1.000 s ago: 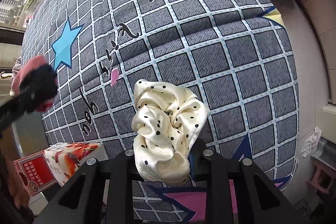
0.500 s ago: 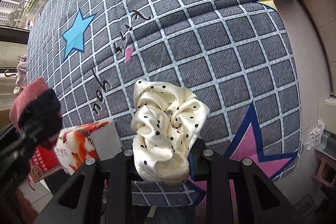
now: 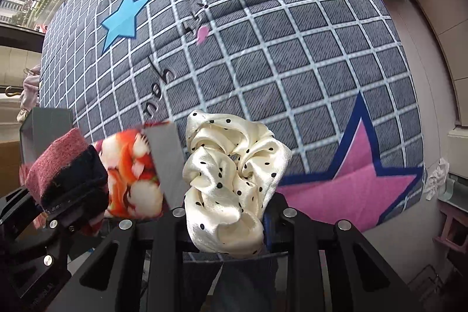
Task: Organize soft objects
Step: 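Carry the pink sock and scrunchie with both tools over the white box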
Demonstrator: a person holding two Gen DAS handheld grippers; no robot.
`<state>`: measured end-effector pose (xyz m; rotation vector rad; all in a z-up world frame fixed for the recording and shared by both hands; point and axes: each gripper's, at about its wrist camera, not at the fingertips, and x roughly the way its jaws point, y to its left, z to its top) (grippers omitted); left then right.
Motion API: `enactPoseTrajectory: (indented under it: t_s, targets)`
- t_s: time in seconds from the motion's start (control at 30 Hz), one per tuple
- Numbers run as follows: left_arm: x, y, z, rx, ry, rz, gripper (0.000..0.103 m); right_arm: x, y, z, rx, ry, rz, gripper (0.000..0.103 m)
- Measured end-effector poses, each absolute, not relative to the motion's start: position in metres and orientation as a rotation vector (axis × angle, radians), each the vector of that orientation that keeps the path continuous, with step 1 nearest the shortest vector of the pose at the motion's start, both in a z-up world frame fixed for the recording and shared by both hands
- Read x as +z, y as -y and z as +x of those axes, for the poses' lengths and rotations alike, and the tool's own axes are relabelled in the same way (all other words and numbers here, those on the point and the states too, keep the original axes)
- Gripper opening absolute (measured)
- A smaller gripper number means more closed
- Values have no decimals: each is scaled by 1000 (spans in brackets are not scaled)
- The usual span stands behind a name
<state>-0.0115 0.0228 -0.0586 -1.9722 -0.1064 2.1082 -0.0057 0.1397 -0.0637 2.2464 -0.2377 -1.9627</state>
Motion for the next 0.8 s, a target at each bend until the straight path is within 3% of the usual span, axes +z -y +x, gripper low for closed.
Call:
enactPoseTrajectory:
  t_s: [0.8]
  targets:
    - [-27, 18, 67, 2115, 37, -1833, 31, -15, -70, 55, -2003, 139, 2166, 28]
